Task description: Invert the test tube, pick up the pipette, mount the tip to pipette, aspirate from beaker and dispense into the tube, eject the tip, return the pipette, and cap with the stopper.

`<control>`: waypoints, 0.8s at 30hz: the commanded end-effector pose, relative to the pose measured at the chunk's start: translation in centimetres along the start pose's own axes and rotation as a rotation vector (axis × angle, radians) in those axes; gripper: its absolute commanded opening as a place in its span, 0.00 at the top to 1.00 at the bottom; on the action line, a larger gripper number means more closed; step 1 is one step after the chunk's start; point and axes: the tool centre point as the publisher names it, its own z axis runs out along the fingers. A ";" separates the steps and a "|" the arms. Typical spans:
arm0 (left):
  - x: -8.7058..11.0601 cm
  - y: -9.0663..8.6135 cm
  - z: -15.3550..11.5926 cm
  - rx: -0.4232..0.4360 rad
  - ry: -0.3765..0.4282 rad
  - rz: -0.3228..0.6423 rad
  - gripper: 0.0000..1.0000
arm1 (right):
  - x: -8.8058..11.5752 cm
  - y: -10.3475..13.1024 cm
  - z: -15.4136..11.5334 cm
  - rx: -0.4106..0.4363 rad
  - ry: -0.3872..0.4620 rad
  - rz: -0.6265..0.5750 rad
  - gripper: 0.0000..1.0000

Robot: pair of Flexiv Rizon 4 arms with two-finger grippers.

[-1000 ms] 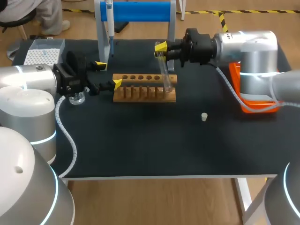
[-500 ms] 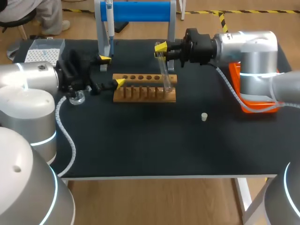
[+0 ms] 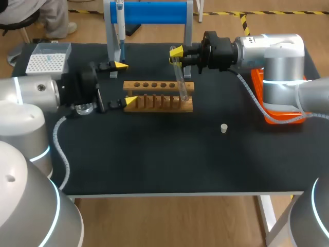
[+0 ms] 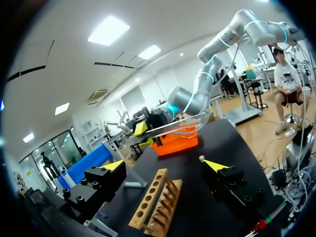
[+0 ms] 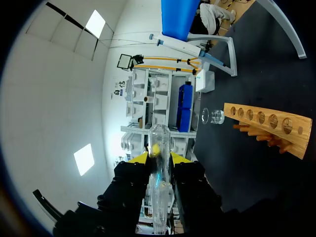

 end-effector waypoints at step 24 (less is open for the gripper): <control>-0.1 0.2 -0.3 0.046 0.000 0.003 0.00 | -0.2 0.0 0.1 -0.052 -0.040 0.061 1.00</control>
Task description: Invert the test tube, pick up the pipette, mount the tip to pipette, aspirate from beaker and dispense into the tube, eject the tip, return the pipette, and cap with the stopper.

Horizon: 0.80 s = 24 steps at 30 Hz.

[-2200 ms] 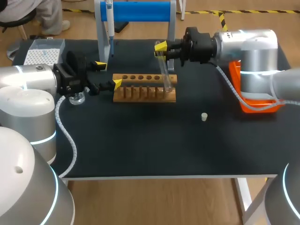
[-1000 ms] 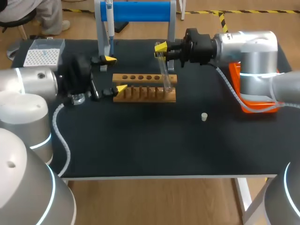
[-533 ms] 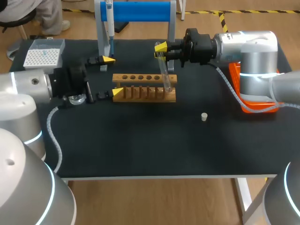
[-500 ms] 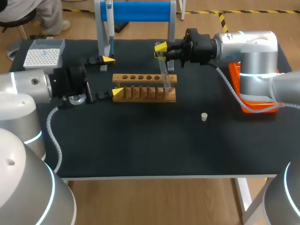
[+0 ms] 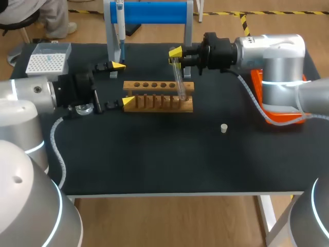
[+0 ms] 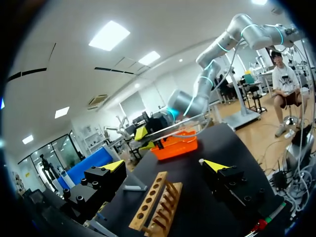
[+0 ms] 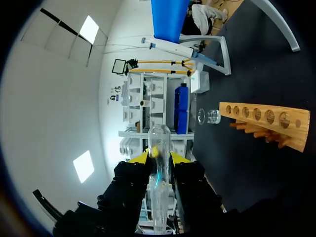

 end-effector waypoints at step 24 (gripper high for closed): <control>0.6 -1.8 1.4 0.093 -0.148 0.489 0.00 | 0.3 -0.3 -0.1 -0.017 -0.009 0.004 1.00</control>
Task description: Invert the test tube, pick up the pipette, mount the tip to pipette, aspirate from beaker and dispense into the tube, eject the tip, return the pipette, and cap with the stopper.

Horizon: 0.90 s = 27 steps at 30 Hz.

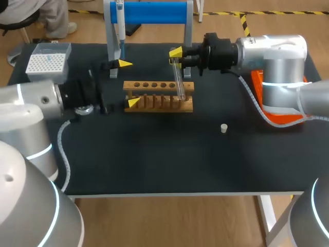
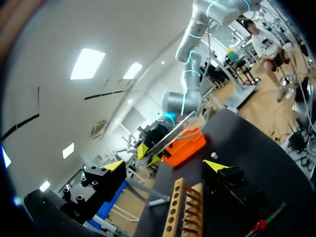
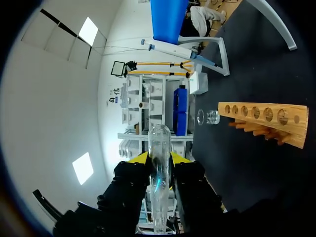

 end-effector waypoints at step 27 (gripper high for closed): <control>0.6 -3.2 4.2 -0.044 0.068 0.636 0.00 | 0.1 0.0 0.0 0.000 -0.003 0.000 1.00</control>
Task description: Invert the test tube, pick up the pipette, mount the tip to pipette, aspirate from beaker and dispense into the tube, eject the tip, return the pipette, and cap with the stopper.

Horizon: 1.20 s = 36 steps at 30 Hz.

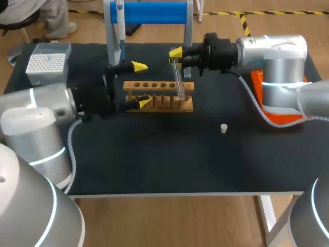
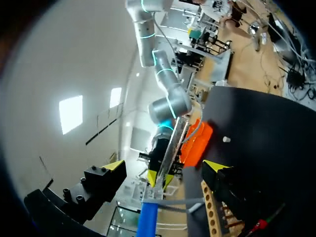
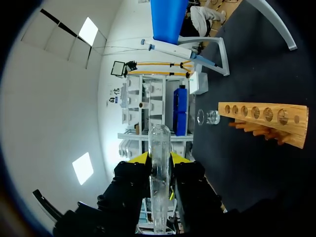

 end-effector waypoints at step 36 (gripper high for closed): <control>0.4 -2.2 7.7 0.195 0.068 0.286 0.00 | 0.1 0.0 0.0 0.000 -0.003 0.000 1.00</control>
